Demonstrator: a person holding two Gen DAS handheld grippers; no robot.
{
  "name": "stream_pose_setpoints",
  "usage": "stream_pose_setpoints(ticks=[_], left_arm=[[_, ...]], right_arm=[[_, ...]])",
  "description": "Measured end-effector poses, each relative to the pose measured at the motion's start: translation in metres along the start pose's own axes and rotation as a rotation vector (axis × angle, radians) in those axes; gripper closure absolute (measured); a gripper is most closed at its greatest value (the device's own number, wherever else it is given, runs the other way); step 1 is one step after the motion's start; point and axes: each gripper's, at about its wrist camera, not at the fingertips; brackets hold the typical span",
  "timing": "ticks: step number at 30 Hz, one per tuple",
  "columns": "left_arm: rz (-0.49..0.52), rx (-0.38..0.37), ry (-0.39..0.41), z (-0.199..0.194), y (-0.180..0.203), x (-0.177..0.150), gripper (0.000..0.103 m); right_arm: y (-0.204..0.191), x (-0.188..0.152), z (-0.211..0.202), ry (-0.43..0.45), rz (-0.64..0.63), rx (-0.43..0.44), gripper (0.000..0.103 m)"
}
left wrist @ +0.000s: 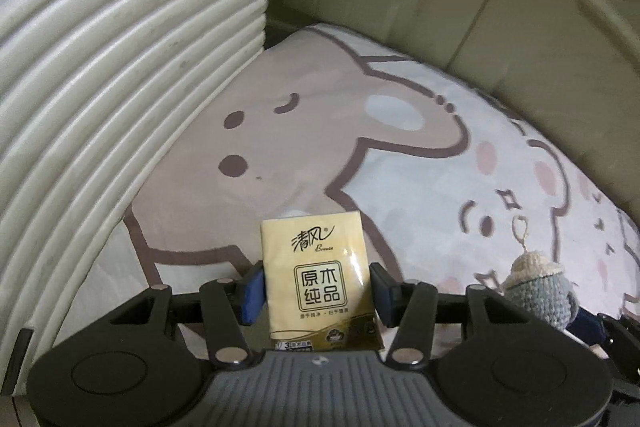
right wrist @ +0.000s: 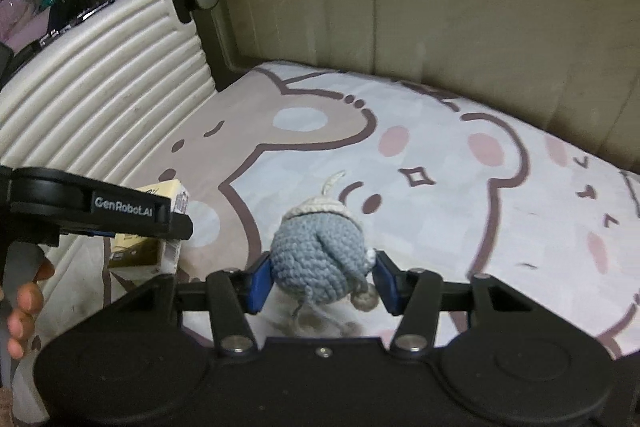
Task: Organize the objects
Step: 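Carry the tissue pack and grey mouse with both tools over the black box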
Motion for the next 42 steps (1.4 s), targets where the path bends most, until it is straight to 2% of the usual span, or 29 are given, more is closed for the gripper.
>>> stream_pose_setpoints(ticks=[18, 27, 42], left_arm=[[0.151, -0.042, 0.088, -0.072, 0.047, -0.053, 0.05], [0.198, -0.073, 0.134, -0.104, 0.062, -0.075, 0.05], [0.288, -0.132, 0.159, -0.129, 0.096, -0.101, 0.049]], right_arm=[[0.04, -0.033, -0.088, 0.083, 0.153, -0.04, 0.049], [0.038, -0.049, -0.125, 0.116, 0.156, -0.057, 0.049], [0.066, -0.075, -0.17, 0.155, 0.208, -0.094, 0.049]])
Point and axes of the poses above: each gripper's, at about its wrist camera, not at the fingertips, and z roughly the way its jaws point, y to its right, x to its top, and after that the axes turned 7 degrees about -y, right-handed
